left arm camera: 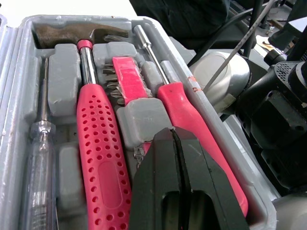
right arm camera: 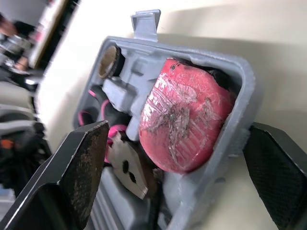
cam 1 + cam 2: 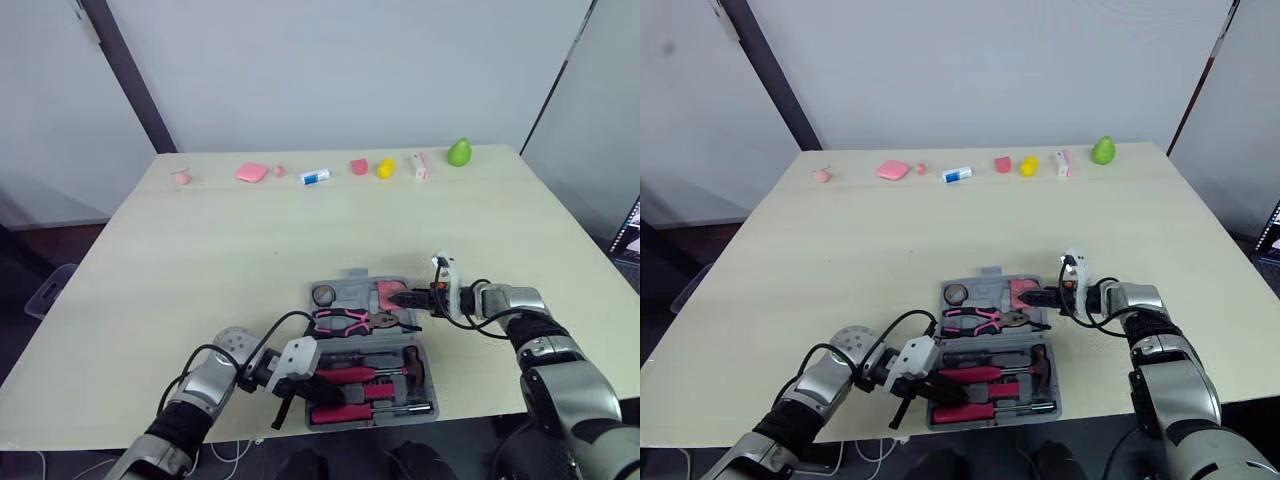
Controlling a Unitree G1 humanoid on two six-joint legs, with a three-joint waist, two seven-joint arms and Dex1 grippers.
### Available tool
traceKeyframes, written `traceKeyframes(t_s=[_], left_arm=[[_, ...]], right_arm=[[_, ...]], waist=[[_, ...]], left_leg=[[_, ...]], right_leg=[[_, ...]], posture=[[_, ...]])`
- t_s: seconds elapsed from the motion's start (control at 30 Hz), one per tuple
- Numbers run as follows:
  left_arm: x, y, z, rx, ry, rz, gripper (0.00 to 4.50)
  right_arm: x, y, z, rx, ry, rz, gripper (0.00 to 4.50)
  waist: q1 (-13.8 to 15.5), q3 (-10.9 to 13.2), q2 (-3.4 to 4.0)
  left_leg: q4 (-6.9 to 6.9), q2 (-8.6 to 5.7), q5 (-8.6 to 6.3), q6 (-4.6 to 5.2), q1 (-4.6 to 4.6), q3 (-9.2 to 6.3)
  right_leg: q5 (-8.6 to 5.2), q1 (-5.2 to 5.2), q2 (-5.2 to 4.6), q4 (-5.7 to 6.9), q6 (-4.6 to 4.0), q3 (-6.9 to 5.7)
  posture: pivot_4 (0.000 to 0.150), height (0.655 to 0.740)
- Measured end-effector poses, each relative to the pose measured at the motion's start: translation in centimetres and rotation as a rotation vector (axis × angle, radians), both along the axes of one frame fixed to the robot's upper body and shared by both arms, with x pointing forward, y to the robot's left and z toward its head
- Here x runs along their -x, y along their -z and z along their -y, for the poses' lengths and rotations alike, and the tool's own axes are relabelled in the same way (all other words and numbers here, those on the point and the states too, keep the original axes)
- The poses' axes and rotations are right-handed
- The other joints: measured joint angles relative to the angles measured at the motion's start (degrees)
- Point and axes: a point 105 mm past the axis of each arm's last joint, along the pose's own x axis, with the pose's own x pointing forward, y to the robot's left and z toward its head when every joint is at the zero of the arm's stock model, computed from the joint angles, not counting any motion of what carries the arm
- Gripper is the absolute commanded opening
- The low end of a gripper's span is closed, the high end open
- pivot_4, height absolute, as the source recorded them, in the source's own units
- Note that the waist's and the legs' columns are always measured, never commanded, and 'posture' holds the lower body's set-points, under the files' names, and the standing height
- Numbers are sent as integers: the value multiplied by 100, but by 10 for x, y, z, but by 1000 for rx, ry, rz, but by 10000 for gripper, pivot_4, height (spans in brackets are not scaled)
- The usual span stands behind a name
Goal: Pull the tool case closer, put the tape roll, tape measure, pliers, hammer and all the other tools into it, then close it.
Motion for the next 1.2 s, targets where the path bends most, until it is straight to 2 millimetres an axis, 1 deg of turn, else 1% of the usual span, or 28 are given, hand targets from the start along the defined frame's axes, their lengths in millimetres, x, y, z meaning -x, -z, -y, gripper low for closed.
traceKeyframes(t_s=[0.2, 0.33, 0.4, 0.47, 0.57, 0.6, 0.67, 0.7, 0.73, 0.8, 0.83, 0.9, 0.93, 0.97, 1.0, 1.03, 1.07, 1.1, 1.13, 1.17, 1.2], left_arm=[[0, 0, 0, 16, -15, -11, 0], [6, -1, -4, 49, -57, -65, 0], [11, -8, -11, 73, -74, -79, 0], [15, -16, -25, 71, -95, -70, 0], [23, -32, -66, 31, -185, -69, 0], [25, -35, -75, 21, -210, -73, 0], [30, -42, -96, 7, -284, -99, 0], [30, -43, -98, 7, -291, -102, 0], [32, -51, -111, 29, -356, -123, 0], [32, -55, -118, 33, -395, -128, 0], [31, -60, -124, 42, -426, -122, 0], [28, -66, -129, 62, -461, -107, 4210], [17, -78, -136, 114, -564, -64, 7925], [15, -81, -140, 129, -598, -60, 9587], [12, -83, -142, 138, -636, -52, 14477], [10, -85, -144, 143, -664, -41, 18314], [10, -85, -145, 144, -675, -36, 22298], [7, -87, -145, 154, -700, -20, 27229], [3, -91, -145, 180, -740, 17, 31438], [2, -92, -145, 186, -754, 28, 35305], [1, -93, -145, 189, -784, 49, 40576]], right_arm=[[8, -9, -11, -90, -91, 22, 43481], [13, -31, -11, -153, -186, 96, 43481], [18, -44, -8, -185, -234, 132, 43481], [26, -54, -4, -203, -278, 156, 43481], [49, -68, 10, -193, -356, 181, 43481], [54, -70, 15, -185, -363, 180, 43481], [72, -75, 21, -163, -413, 168, 43481], [74, -75, 21, -160, -417, 167, 43481], [93, -77, 25, -144, -463, 151, 43481], [101, -77, 27, -137, -470, 140, 43481], [108, -75, 28, -128, -475, 132, 43481], [115, -73, 29, -120, -468, 137, 45000], [122, -65, 37, -69, -372, 211, 45000], [123, -59, 43, -44, -324, 224, 45000], [122, -50, 56, 22, -232, 279, 45000], [123, -44, 65, 68, -175, 310, 45000], [123, -43, 69, 86, -156, 321, 45000], [124, -41, 77, 120, -123, 370, 45000], [126, -40, 90, 168, -70, 436, 45000], [127, -40, 94, 186, -50, 457, 45000], [129, -40, 102, 217, -23, 507, 45000]], waist=[[7, 1, 2], [3, 4, 6], [12, 6, 7], [21, 7, 7], [26, 9, 10], [29, 10, 11], [42, 13, 11], [43, 13, 11], [54, 16, 9], [53, 16, 8], [54, 18, 7], [59, 19, 6], [85, 18, 2], [88, 18, -4], [96, 20, -5], [96, 20, -6], [95, 22, -7], [97, 22, -7], [99, 22, -10], [96, 23, -11], [85, 24, -13]], left_leg=[[-1, 0, 0, 0, -2, -1], [-1, 1, 0, 0, -8, -8], [-2, 2, 0, 0, -18, -14], [-4, 4, 0, 0, -22, -30], [-13, 9, -1, 0, -26, -52], [-13, 14, -1, 0, -25, -52], [-13, 13, -2, 1, -26, -52], [-12, 13, -2, 2, -24, -51], [-12, 13, -2, 2, -25, -55], [-12, 14, -2, 2, -22, -57], [-12, 12, -2, 1, -21, -57], [-12, 8, -2, 1, -21, -58], [-10, 2, -2, 1, -21, -58], [-10, 1, -2, 1, -20, -58], [-11, -2, -2, 1, -23, -54], [-11, -3, -2, 0, -22, -51], [-10, -3, -2, 0, -22, -49], [-10, -3, -2, 1, -22, -48], [-11, -3, -2, 0, -20, -48], [-11, -3, -2, 0, -20, -48], [-11, 0, -2, 0, -17, -47]], right_leg=[[0, 0, -1, 0, 0, -1], [0, -6, -1, 2, 0, -5], [-1, -12, -2, 1, -1, -11], [-1, -16, -4, 0, -1, -14], [-2, -20, -13, -6, -2, -18], [-2, -19, -17, -8, -1, -19], [-2, -18, -22, -12, 0, -21], [-2, -16, -22, -12, 0, -21], [-4, -16, -24, -11, 1, -27], [-4, -14, -23, -11, 0, -31], [-5, -14, -20, -10, -1, -32], [-6, -14, -17, -11, -2, -32], [-6, -12, -14, -11, -1, -34], [-6, -10, -14, -12, 0, -33], [-5, -11, -17, -15, 0, -32], [-6, -10, -17, -15, 1, -29], [-5, -11, -17, -16, 2, -27], [-5, -11, -17, -17, 2, -26], [-5, -10, -16, -16, 2, -25], [-5, -10, -16, -16, 2, -25], [-5, -10, -13, -15, 1, -23]], posture=[[1500, 7400], [1500, 7400], [1500, 7400], [1500, 7400], [1500, 7400], [1500, 7400], [1500, 7400], [1500, 7400], [1500, 7400], [1500, 7400], [1500, 7400], [1500, 7400], [1500, 7400], [1500, 7400], [1500, 7400], [1500, 7400], [1500, 7400], [1500, 7400], [1500, 7400], [1500, 7400], [1500, 7400]])
